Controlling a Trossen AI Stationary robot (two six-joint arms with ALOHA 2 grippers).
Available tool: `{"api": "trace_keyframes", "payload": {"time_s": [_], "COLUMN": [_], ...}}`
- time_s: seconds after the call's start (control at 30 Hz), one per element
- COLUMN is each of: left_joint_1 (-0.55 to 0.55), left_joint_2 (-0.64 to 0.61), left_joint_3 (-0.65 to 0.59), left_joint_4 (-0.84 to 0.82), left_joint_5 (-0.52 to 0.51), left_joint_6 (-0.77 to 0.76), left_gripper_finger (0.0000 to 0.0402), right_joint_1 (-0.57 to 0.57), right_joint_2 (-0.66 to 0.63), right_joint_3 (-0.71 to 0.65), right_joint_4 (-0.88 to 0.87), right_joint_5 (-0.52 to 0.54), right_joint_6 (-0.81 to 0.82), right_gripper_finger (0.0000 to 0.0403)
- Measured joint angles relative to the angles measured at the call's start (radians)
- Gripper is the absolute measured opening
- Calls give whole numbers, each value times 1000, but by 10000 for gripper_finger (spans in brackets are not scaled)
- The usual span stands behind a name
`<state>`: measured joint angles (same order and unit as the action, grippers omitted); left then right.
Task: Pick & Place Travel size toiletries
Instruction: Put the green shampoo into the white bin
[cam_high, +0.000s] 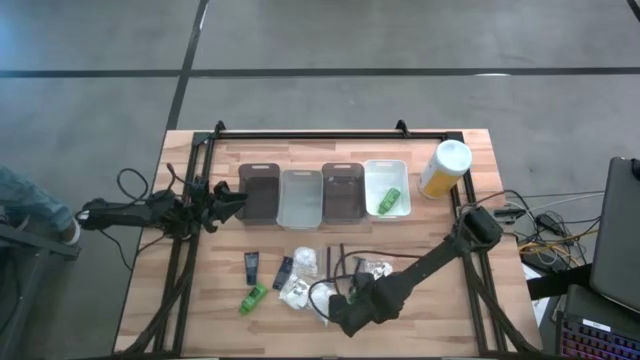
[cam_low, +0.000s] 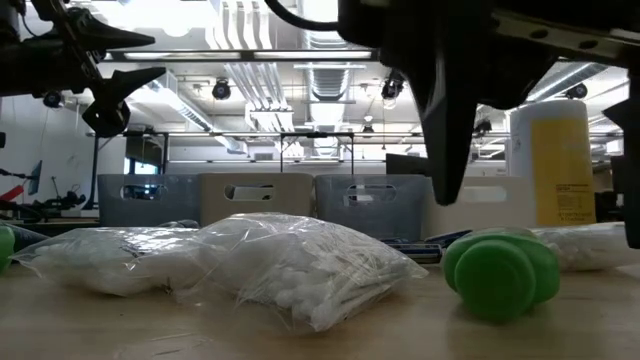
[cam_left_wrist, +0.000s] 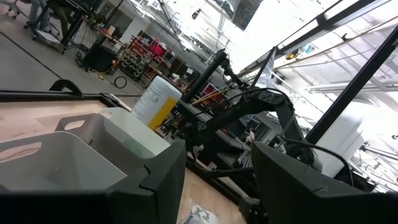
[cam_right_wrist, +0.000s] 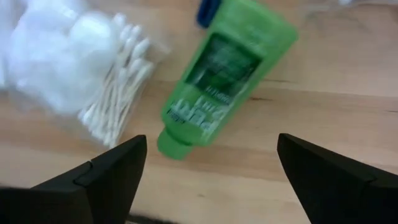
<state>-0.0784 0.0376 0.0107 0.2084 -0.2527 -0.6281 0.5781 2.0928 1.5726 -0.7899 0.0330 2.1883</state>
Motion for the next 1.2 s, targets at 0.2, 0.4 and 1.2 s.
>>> {"api": "trace_keyframes", "payload": {"time_s": [0.2, 0.4, 1.2], "left_joint_1": [0, 0, 0], "left_joint_2": [0, 0, 0], "left_joint_3": [0, 0, 0], "left_joint_4": [-1, -1, -9], "left_joint_5": [0, 0, 0], "left_joint_6": [0, 0, 0], "left_gripper_finger": [188, 188, 188], "right_joint_1": [-22, -64, -57], "right_joint_2": [2, 26, 82], "right_joint_3": [-1, 9, 42], "right_joint_4": [-34, -22, -22], "right_joint_5": [26, 13, -98], "right_joint_6": [120, 115, 82], "right_gripper_finger": [339, 323, 263]}}
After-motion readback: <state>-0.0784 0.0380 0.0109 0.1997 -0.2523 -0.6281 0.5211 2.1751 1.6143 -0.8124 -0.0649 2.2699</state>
